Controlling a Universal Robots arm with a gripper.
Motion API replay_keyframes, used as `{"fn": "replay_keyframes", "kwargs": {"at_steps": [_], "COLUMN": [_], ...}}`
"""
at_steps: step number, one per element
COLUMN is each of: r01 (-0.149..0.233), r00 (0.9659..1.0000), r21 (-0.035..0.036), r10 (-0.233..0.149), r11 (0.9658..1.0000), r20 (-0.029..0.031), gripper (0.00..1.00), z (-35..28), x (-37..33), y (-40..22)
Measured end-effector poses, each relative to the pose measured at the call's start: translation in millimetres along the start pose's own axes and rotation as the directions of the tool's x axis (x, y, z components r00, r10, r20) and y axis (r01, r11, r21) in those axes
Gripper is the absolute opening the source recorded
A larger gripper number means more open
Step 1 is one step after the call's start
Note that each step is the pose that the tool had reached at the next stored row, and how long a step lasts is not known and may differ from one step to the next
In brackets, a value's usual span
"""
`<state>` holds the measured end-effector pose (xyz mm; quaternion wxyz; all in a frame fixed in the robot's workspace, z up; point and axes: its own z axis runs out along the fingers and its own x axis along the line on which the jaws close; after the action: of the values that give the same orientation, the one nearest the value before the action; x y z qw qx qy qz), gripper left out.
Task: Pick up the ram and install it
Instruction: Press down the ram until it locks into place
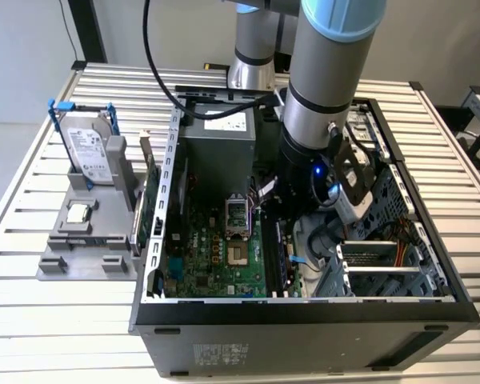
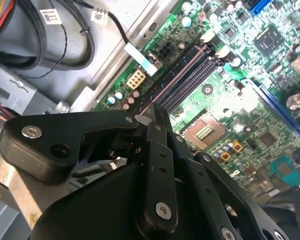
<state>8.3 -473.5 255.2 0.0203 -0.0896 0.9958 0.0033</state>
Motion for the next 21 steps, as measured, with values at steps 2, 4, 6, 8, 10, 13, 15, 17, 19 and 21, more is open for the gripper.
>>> {"fn": "replay_keyframes", "kwargs": {"at_steps": [2,4,6,8,10,13,15,17,19,21], "r01": [0.034,0.070,0.106,0.141,0.175,0.225,0.261,0.297,0.328,0.359], "r00": [0.9994,0.9976,0.9944,0.9900,0.9845,0.9743,0.9655,0.9549,0.9447,0.9332], "r21": [-0.0011,-0.0024,-0.0039,-0.0054,-0.0068,-0.0090,-0.0104,-0.0120,-0.0133,-0.0145], "r10": [-0.034,-0.070,-0.106,-0.141,-0.175,-0.225,-0.261,-0.297,-0.328,-0.359], "r11": [0.9994,0.9976,0.9944,0.9900,0.9845,0.9743,0.9654,0.9549,0.9446,0.9331], "r20": [0.0001,0.0000,0.0000,0.0001,0.0002,0.0005,0.0008,0.0011,0.0015,0.0021], "gripper": [0.00,0.00,0.00,0.00,0.00,0.00,0.00,0.00,0.00,0.00], "z": [-0.1,-0.2,-0.2,-0.1,-0.2,-0.1,-0.1,-0.1,-0.2,-0.3], "x": [0.0,0.1,0.0,0.0,0.0,0.0,0.0,0.0,0.0,0.0], "y": [0.0,0.0,0.0,0.0,0.0,0.0,0.0,0.0,0.0,0.0]}}
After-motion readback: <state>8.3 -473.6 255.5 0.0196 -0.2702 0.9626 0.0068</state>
